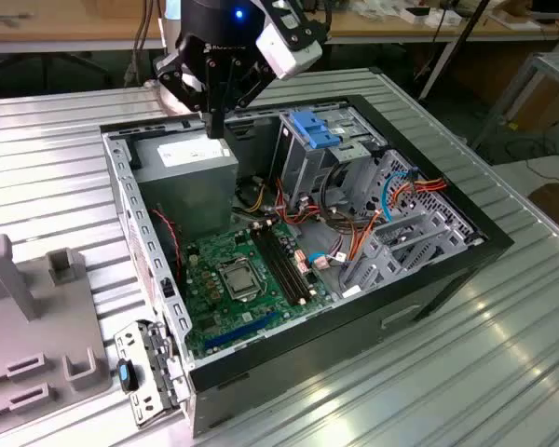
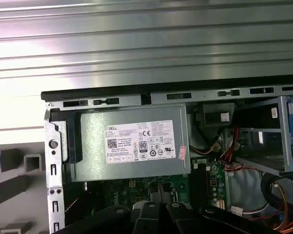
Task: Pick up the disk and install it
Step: 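Reach for the disk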
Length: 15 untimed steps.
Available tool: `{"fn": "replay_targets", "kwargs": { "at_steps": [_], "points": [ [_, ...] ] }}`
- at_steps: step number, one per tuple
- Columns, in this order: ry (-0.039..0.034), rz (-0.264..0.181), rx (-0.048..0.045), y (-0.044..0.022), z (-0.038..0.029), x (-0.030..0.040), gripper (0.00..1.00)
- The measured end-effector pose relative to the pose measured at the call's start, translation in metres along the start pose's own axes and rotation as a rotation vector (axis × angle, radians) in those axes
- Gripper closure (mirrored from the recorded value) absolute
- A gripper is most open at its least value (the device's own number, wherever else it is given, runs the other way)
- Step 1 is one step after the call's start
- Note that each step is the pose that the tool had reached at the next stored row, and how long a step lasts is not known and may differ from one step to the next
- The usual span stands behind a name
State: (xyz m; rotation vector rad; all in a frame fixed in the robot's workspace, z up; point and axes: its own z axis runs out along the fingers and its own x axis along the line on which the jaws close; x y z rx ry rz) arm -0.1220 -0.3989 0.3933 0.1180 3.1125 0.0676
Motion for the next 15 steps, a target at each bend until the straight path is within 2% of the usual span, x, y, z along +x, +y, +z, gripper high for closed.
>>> {"fn": "replay_targets", "kwargs": {
  "at_steps": [15],
  "points": [
    [0.0000,0.000,0.0000,-0.0014,-0.0005,0.0180,0.89]
  ]
}}
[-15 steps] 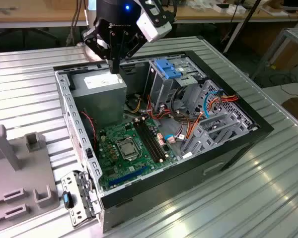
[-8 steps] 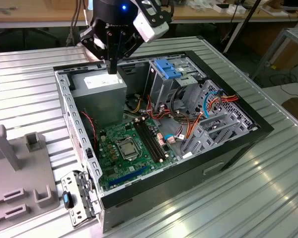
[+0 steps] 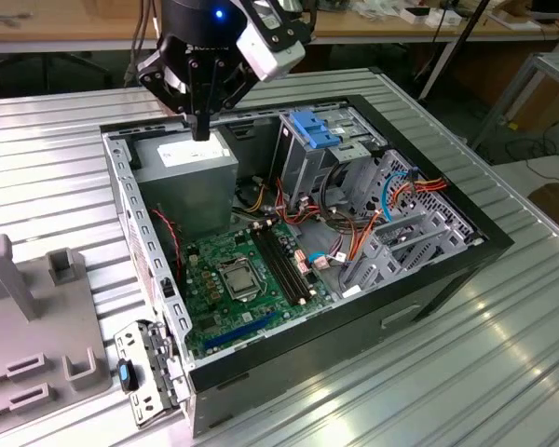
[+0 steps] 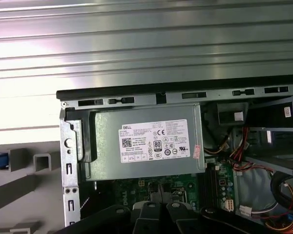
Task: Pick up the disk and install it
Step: 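Reach for the disk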
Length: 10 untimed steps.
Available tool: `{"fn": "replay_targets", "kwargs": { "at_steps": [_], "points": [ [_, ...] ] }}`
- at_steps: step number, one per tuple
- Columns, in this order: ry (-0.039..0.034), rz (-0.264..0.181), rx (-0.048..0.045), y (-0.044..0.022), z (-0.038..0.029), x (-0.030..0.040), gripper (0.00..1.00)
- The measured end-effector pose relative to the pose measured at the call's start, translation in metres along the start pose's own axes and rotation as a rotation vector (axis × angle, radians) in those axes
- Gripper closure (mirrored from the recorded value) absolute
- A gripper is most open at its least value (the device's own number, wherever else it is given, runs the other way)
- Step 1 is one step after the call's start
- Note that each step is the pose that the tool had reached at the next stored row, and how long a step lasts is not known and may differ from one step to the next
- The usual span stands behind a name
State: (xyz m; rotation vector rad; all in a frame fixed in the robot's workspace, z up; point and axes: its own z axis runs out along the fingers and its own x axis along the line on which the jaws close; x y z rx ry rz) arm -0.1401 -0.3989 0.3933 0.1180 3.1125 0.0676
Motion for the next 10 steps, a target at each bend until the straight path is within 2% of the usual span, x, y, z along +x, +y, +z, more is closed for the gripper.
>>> {"fn": "replay_targets", "kwargs": {
  "at_steps": [8,10],
  "points": [
    [0.0000,0.000,0.0000,0.0004,-0.0003,0.0125,0.89],
    [0.0000,0.000,0.0000,0.0016,-0.0004,0.0182,0.89]
  ]
}}
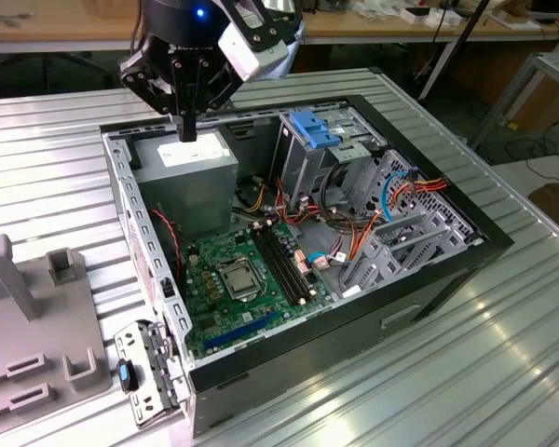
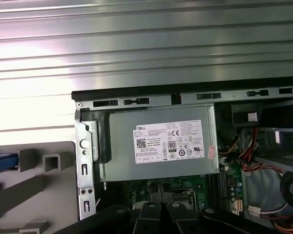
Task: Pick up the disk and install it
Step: 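Reach for the disk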
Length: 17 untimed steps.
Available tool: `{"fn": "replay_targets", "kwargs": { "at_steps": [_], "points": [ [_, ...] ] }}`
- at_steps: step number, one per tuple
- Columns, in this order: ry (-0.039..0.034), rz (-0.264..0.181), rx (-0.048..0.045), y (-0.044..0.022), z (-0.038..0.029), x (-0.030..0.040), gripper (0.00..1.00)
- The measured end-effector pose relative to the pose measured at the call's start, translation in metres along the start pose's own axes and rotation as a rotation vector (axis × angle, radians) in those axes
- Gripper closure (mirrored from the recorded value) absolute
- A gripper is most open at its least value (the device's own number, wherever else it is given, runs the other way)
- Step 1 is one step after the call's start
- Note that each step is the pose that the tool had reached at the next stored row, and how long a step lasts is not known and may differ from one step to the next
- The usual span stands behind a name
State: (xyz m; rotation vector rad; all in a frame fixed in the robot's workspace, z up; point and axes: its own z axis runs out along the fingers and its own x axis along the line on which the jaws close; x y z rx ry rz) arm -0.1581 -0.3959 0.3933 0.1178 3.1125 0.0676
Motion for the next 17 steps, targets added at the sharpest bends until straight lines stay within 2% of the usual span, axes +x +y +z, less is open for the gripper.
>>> {"fn": "replay_targets", "kwargs": {
  "at_steps": [1,2,4,6,14,17],
  "points": [
    [0.0001,0.000,0.0001,0.0003,-0.0001,0.0032,0.89],
    [-0.0001,0.000,-0.0001,0.0002,-0.0002,0.0098,0.89],
    [0.0000,0.000,0.0000,0.0002,-0.0004,0.0167,0.89],
    [0.0000,0.000,0.0000,0.0007,-0.0006,0.0274,0.89],
    [-0.0001,0.000,-0.0001,0.0025,-0.0011,0.0513,0.89],
    [0.0000,0.000,0.0000,0.0039,-0.0014,0.0656,0.89]
  ]
}}
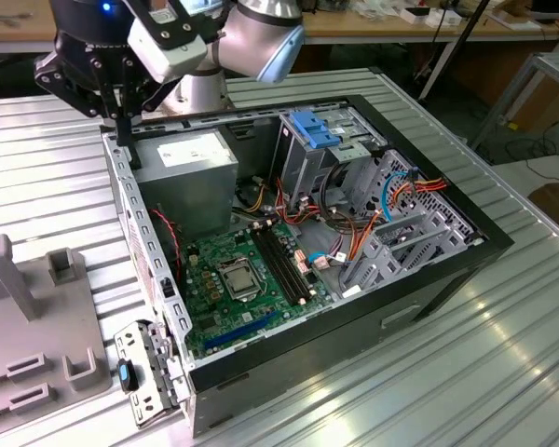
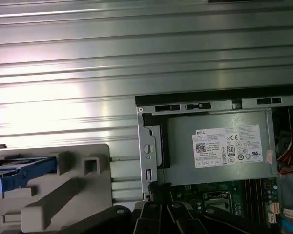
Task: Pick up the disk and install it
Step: 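Reach for the disk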
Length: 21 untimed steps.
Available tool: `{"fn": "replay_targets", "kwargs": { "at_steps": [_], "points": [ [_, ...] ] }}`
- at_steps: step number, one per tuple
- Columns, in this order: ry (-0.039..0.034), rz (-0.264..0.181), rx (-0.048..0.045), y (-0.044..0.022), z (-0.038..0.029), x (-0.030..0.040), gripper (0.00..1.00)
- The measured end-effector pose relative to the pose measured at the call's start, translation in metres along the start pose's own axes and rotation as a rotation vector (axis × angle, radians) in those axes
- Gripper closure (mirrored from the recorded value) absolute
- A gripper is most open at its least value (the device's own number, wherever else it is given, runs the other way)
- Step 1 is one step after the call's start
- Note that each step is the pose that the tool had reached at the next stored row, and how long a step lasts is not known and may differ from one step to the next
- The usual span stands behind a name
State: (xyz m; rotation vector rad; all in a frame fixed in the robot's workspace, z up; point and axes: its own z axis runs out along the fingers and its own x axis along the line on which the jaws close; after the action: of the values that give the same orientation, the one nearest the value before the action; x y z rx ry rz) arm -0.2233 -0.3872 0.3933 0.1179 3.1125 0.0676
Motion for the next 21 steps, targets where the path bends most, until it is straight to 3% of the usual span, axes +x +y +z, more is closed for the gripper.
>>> {"fn": "replay_targets", "kwargs": {
  "at_steps": [4,8,21],
  "points": [
    [0.0000,0.000,0.0000,0.0007,-0.0002,0.0096,0.89],
    [0.0000,0.000,0.0000,0.0013,-0.0007,0.0303,0.89],
    [-0.0001,0.000,-0.0001,0.0007,-0.0017,0.0740,0.89]
  ]
}}
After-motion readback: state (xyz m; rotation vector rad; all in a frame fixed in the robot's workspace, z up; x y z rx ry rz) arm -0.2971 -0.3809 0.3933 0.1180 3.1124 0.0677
